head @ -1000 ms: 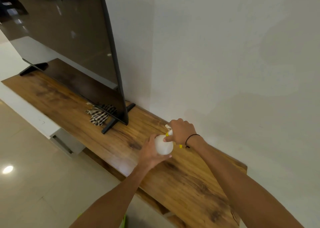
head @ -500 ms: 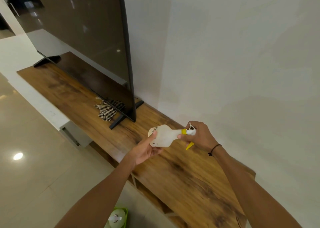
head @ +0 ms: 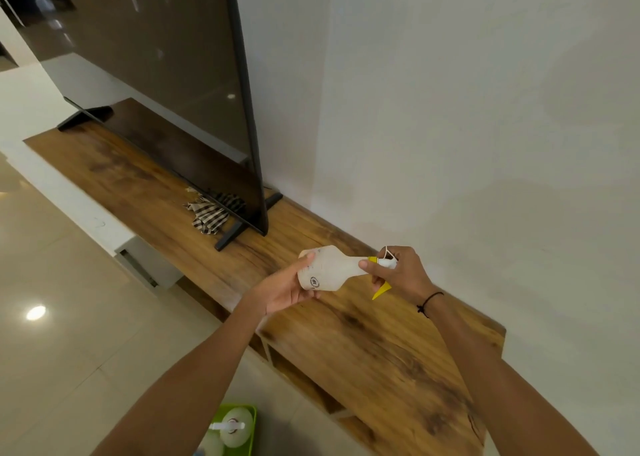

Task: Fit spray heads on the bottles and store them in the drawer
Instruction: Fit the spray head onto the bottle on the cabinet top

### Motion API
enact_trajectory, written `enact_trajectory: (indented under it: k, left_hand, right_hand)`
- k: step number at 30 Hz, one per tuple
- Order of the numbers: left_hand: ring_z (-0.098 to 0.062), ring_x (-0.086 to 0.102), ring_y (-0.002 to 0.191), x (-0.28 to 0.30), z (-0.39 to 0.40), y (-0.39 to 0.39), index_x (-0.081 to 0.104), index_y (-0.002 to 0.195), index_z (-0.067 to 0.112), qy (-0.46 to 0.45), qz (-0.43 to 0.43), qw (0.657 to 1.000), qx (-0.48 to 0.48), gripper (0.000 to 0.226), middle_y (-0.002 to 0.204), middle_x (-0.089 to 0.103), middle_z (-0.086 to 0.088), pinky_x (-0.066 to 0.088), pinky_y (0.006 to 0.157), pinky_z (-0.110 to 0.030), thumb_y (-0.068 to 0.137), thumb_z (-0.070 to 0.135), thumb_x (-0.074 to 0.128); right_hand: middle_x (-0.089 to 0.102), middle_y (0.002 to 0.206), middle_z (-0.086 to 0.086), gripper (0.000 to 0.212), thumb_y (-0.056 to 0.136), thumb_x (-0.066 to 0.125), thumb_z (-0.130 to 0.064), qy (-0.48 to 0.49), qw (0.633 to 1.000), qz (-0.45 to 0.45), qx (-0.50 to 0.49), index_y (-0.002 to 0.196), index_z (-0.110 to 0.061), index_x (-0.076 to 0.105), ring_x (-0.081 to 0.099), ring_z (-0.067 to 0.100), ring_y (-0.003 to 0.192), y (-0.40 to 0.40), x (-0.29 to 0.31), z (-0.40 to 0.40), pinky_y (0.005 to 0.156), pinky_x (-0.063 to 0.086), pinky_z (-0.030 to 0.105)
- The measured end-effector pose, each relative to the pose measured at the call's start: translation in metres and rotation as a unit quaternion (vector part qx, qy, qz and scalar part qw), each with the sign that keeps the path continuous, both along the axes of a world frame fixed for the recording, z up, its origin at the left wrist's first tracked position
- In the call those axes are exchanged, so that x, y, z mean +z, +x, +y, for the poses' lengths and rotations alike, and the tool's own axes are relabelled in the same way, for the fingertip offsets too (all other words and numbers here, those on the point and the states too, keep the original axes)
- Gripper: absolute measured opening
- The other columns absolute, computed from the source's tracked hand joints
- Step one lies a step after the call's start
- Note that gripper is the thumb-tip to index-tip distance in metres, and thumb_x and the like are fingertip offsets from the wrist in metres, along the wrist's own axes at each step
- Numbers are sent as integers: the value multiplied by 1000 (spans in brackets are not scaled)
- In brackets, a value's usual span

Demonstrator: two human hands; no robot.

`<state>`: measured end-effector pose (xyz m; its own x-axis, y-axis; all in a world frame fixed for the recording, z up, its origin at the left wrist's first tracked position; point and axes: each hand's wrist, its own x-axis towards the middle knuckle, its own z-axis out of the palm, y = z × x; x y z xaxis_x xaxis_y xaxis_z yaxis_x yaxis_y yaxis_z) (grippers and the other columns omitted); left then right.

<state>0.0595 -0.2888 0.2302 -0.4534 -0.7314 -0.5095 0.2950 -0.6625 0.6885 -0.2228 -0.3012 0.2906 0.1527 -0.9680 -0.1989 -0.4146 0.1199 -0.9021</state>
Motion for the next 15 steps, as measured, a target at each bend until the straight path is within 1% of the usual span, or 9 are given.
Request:
enact_trajectory:
  k: [2, 3, 4, 5, 7, 8, 9, 12, 15]
  left_hand:
    - [-31, 74, 113, -2, 5, 9, 48, 156, 20, -17, 31, 999, 0, 65, 134, 72, -16, 68, 86, -37, 97, 25, 74]
    - [-33, 71, 124, -6, 7, 14, 49, 155, 25, -32, 44, 999, -7, 66, 141, 69, -13, 66, 94, -42, 96, 15, 75]
    - [-34, 68, 130, -8, 10, 17, 52, 153, 30, -43, 53, 998, -9, 66, 144, 67, -10, 65, 98, -46, 95, 12, 75]
    - [-34, 67, 132, -10, 14, 19, 54, 152, 32, -48, 57, 997, -5, 63, 146, 66, -9, 65, 97, -47, 95, 15, 76]
    - [-31, 70, 128, -11, 21, 21, 60, 148, 30, -29, 50, 998, 13, 51, 146, 67, -11, 68, 88, -41, 98, 36, 71]
    - [-30, 72, 124, -10, 24, 22, 62, 146, 28, -18, 41, 999, 24, 51, 145, 68, -13, 69, 83, -37, 99, 47, 67]
    - [-29, 73, 120, -9, 26, 23, 62, 146, 25, -13, 27, 999, 39, 58, 144, 68, -15, 69, 80, -35, 96, 55, 67]
    - [-30, 74, 120, -11, 36, 30, 57, 147, 20, -39, -2, 997, 65, 85, 142, 68, -14, 69, 77, -38, 75, 55, 89]
    - [-33, 74, 121, -15, 56, 46, 55, 143, 22, -83, -8, 994, 74, 86, 137, 70, -7, 69, 80, -43, 72, 52, 93]
  right_hand:
    - [76, 68, 16, 51, 72, 91, -56, 8, 1000, -4, 4, 71, -11, 67, 77, 34, 61, -3, -1, 1, 61, 63, 34]
    - [76, 68, 16, 52, 71, 91, -58, 9, 1000, -3, 7, 71, -11, 68, 77, 35, 61, -4, -1, 1, 61, 63, 35]
    - [76, 68, 15, 56, 71, 91, -58, 8, 1000, 0, 10, 74, -8, 67, 77, 34, 60, -2, -1, 3, 61, 63, 35]
    - [76, 67, 14, 59, 71, 91, -59, 5, 1000, 6, 13, 77, -5, 66, 76, 34, 60, 0, -2, 4, 61, 63, 35]
    - [75, 67, 13, 60, 71, 91, -60, -8, 999, 17, 26, 80, -6, 65, 76, 34, 60, 9, -3, 8, 62, 64, 40]
    - [75, 66, 13, 59, 72, 90, -61, -16, 999, 21, 33, 80, -8, 64, 76, 33, 61, 13, -3, 10, 63, 65, 43]
    - [74, 66, 12, 60, 72, 88, -63, -25, 999, 26, 40, 80, -9, 64, 76, 32, 61, 18, -2, 13, 65, 66, 45]
    - [74, 63, 11, 66, 75, 83, -67, -35, 996, 48, 63, 79, -5, 62, 76, 29, 59, 32, 3, 18, 69, 65, 49]
    - [75, 63, 11, 64, 75, 84, -66, -21, 994, 54, 90, 74, -5, 64, 77, 30, 58, 52, 8, 23, 64, 65, 43]
